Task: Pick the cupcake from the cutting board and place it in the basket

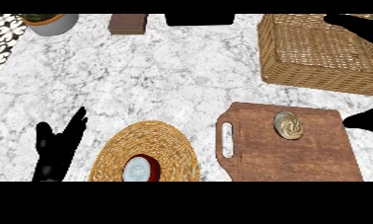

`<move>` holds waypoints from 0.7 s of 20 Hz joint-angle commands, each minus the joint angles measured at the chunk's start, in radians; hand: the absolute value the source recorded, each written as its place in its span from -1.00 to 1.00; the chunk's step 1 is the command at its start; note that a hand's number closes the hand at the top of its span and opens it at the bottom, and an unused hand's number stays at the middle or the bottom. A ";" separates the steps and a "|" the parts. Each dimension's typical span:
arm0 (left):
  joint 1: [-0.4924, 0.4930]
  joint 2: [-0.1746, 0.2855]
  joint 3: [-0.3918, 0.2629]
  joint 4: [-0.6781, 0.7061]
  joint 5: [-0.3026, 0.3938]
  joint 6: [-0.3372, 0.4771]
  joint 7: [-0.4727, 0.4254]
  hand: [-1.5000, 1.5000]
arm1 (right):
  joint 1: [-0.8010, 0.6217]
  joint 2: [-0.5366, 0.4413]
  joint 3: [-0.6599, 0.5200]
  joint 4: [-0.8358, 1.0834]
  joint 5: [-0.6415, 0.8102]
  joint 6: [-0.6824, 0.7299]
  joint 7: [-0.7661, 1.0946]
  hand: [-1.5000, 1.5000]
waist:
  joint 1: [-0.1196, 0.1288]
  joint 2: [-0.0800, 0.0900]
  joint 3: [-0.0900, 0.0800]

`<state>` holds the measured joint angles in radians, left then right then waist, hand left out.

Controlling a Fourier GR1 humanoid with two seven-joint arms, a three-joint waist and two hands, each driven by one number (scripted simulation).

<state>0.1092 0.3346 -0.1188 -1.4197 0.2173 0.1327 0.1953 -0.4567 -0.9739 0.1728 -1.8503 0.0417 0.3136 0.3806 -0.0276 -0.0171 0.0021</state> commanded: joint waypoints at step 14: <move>0.028 -0.031 -0.004 0.065 -0.041 -0.027 0.003 0.00 | 0.058 -0.217 -0.183 -0.071 -0.305 0.477 0.190 -1.00 | 0.024 0.016 -0.003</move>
<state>0.0991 0.3283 -0.1062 -1.4140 0.2029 0.1041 0.2095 -0.4316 -1.2163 0.0114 -1.8985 -0.2594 0.7604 0.5517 -0.0101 -0.0086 0.0054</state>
